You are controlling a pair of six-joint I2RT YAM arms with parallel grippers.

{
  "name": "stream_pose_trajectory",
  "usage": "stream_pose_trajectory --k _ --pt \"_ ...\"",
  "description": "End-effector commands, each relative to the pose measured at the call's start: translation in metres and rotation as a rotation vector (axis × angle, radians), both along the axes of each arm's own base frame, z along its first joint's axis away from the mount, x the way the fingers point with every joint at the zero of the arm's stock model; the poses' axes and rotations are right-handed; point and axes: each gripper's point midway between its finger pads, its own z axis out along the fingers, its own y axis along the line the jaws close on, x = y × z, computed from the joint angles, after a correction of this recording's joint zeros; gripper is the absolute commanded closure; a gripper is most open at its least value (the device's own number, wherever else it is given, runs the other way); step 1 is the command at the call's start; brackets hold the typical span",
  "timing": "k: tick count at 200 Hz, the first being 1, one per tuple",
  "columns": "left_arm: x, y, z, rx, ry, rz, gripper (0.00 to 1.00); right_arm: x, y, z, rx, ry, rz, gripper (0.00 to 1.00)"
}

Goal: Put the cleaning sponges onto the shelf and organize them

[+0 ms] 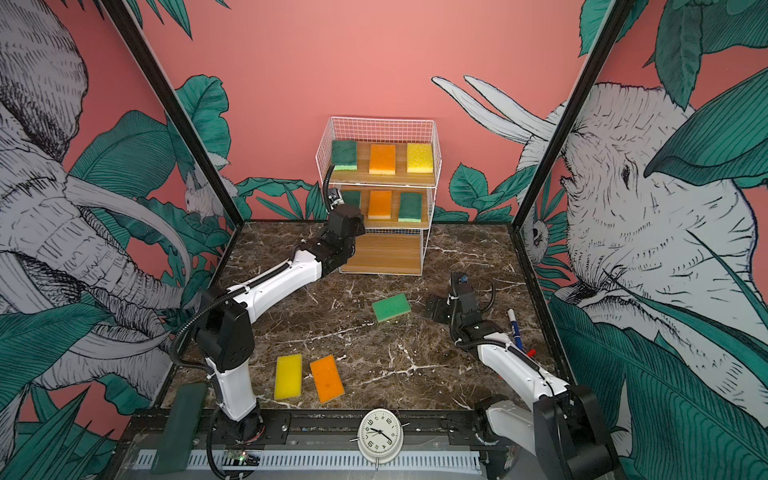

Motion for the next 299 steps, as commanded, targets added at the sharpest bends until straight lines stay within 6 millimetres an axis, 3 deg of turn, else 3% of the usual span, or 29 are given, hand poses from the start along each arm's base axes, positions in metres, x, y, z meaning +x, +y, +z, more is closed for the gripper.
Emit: stream_pose_trajectory --k 1,145,178,201,205,229,261,299 --pt "0.0 0.006 0.011 -0.008 -0.014 0.028 0.79 0.001 -0.002 0.004 0.004 -0.028 -0.007 0.06" --pt "0.002 0.011 0.006 -0.018 -0.014 0.052 0.79 0.0 -0.001 0.005 0.009 -0.03 -0.003 0.06" --pt "-0.012 0.007 0.016 0.006 -0.034 0.04 0.77 0.0 -0.002 0.005 0.009 -0.031 -0.003 0.06" --pt "-0.02 0.015 0.02 0.009 -0.054 0.052 0.77 0.0 -0.001 0.006 0.01 -0.033 -0.003 0.06" --pt "-0.029 0.003 0.022 0.014 -0.062 0.025 0.77 0.0 -0.001 0.006 0.011 -0.034 -0.002 0.06" --pt "-0.041 0.006 0.029 0.035 -0.065 0.019 0.75 0.001 0.0 0.005 0.012 -0.029 0.002 0.06" --pt "-0.061 0.01 0.037 0.062 -0.053 -0.007 0.68 0.002 0.003 0.004 0.016 -0.018 0.014 0.06" --pt "-0.083 0.026 0.027 0.101 0.01 -0.03 0.58 0.003 0.009 0.011 0.04 -0.015 0.03 0.08"
